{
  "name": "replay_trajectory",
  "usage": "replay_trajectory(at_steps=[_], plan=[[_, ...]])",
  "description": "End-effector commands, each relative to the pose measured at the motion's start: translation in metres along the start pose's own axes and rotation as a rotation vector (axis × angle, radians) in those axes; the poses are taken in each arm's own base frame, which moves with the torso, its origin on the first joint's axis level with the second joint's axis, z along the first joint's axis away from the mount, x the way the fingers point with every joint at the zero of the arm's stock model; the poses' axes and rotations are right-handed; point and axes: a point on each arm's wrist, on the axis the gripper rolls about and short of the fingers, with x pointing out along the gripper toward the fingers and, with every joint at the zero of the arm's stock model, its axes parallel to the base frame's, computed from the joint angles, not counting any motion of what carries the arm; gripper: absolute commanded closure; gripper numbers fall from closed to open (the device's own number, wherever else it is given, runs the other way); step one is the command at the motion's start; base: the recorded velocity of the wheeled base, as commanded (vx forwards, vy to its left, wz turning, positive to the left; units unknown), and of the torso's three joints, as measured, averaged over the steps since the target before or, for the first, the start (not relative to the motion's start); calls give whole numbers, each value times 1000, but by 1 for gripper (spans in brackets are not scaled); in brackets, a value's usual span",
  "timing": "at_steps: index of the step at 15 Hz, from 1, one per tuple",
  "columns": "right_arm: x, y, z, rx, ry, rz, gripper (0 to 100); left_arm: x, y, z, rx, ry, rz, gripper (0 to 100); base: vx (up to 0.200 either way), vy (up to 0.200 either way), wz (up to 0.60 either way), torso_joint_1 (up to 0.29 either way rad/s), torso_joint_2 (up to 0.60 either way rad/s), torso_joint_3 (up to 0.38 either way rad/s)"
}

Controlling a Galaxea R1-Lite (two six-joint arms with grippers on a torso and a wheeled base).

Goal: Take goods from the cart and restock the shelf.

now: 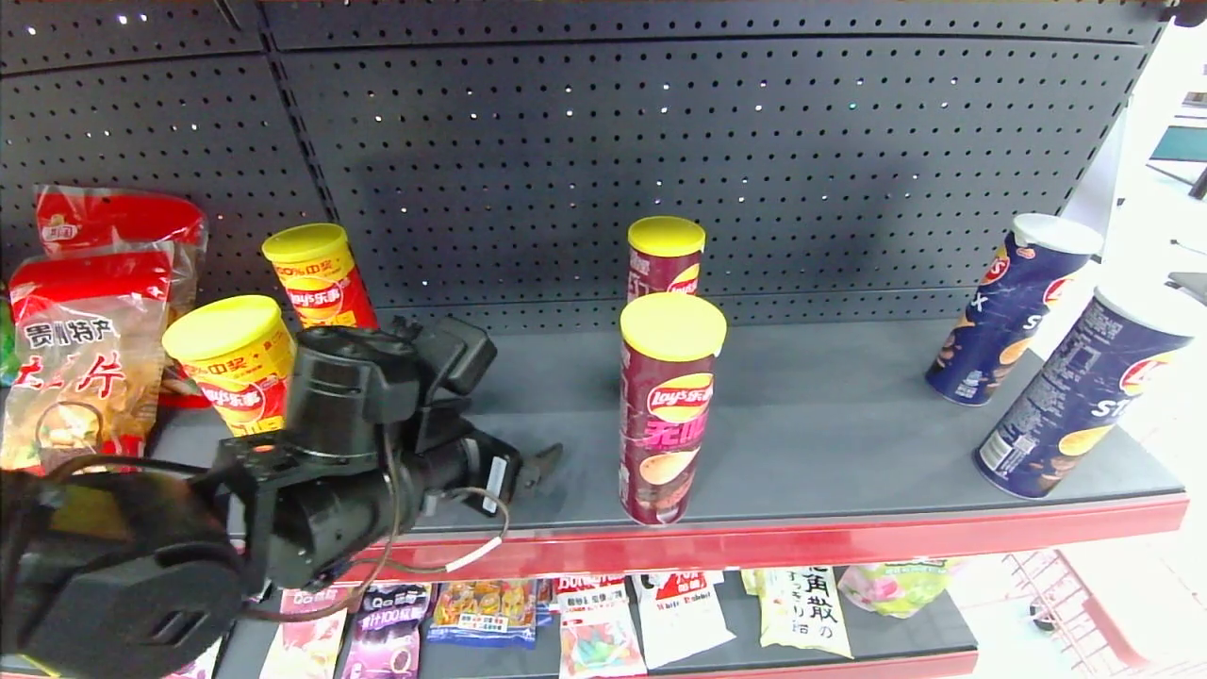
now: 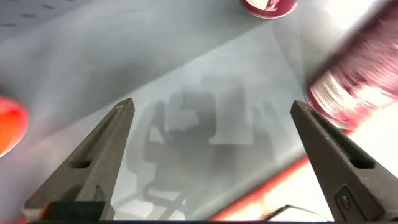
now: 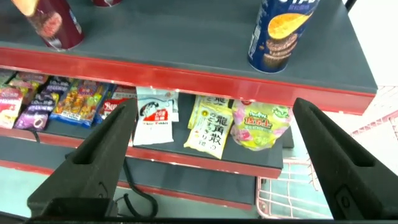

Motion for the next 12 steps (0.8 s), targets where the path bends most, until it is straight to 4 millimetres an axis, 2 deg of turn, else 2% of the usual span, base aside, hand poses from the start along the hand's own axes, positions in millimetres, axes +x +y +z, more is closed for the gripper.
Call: replay_trajectory(at_steps=[1, 2, 3, 4, 5, 6, 9, 10, 12], plan=[[7, 1, -5, -16, 48, 2, 0, -82, 12, -5, -13, -99, -2, 0, 0, 0, 0, 0, 0, 0], [7, 1, -5, -22, 54, 2, 0, -90, 13, -7, -13, -104, -5, 0, 0, 0, 0, 0, 0, 0], [12, 2, -5, -41, 88, -2, 0, -132, 16, -13, -8, -119, -30, 0, 0, 0, 0, 0, 0, 0], [14, 2, -4, -44, 96, -10, 0, -141, 17, -14, -7, -119, -34, 0, 0, 0, 0, 0, 0, 0], [17, 2, -3, -55, 115, -38, 0, -174, 22, -24, -3, -114, -40, 0, 0, 0, 0, 0, 0, 0], [18, 2, -3, -65, 121, -49, 0, -193, 26, -32, -3, -111, -40, 0, 0, 0, 0, 0, 0, 0], [19, -2, -2, -75, 150, -257, 0, -296, 43, -92, 17, -53, 56, 0, 0, 0, 0, 0, 0, 0], [18, -3, -2, -70, 146, -290, 0, -313, 44, -104, 5, -33, 118, 0, 0, 0, 0, 0, 0, 0], [12, -3, -11, -50, 132, -350, 0, -331, 40, -126, -99, -57, 362, 0, 0, 0, 0, 0, 0, 0]])
